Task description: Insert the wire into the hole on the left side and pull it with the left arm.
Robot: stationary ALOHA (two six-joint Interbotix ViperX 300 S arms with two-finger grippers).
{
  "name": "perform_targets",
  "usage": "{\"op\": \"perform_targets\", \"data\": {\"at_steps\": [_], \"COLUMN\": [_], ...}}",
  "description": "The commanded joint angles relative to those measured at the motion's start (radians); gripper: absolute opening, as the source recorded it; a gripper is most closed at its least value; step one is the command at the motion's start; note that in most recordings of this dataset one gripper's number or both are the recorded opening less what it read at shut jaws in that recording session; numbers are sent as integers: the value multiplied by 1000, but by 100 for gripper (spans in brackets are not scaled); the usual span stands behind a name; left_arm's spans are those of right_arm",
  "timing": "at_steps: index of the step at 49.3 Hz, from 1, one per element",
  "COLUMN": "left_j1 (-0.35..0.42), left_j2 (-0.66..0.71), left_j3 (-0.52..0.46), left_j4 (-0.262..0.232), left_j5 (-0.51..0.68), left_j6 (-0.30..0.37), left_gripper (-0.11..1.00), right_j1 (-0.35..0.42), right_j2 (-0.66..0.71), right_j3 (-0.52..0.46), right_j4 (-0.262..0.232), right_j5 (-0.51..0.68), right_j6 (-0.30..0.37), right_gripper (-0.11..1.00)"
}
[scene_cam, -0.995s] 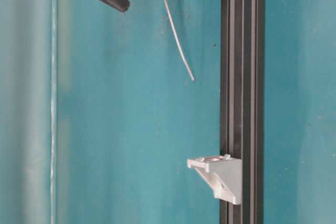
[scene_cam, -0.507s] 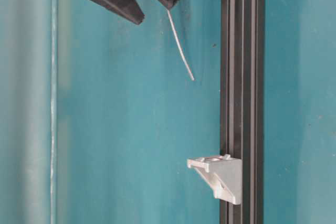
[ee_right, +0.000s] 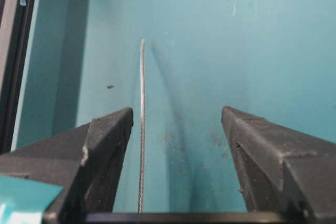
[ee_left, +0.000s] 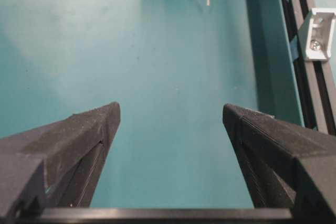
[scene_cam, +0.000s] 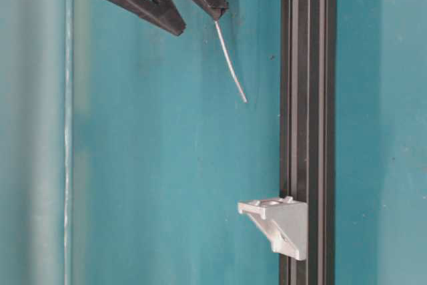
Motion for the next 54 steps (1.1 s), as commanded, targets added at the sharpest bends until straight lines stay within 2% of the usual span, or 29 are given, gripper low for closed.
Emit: {"op": "perform_targets", "data": {"at_steps": [1,11,14,17,24,29,54], "left_j1": [3,3,3,3,3,3,3], "left_j2": [-5,-5,-5,-5,-5,-5,-5], "left_j3": [-18,-18,-18,-18,-18,-17,-14], "left_j4": [-3,-3,-2,-3,-3,-3,-3], "left_j5": [-11,-9,-9,-11,-11,-11,-11], "left_j6": [0,0,0,0,-2,0,-2], "left_gripper": [68,68,68,68,68,68,68], "right_j1": [-2,-2,-2,-2,-2,-2,-2], "right_j2": [-5,12,11,11,11,11,11], "right_j3": [-15,-18,-21,-23,-23,-20,-17], "right_j4": [2,3,2,2,2,0,-2], "right_j5": [-9,-9,-11,-17,-48,-71,-69], "right_j6": [0,0,0,0,0,0,0], "right_gripper": [76,75,72,60,19,3,0]}}
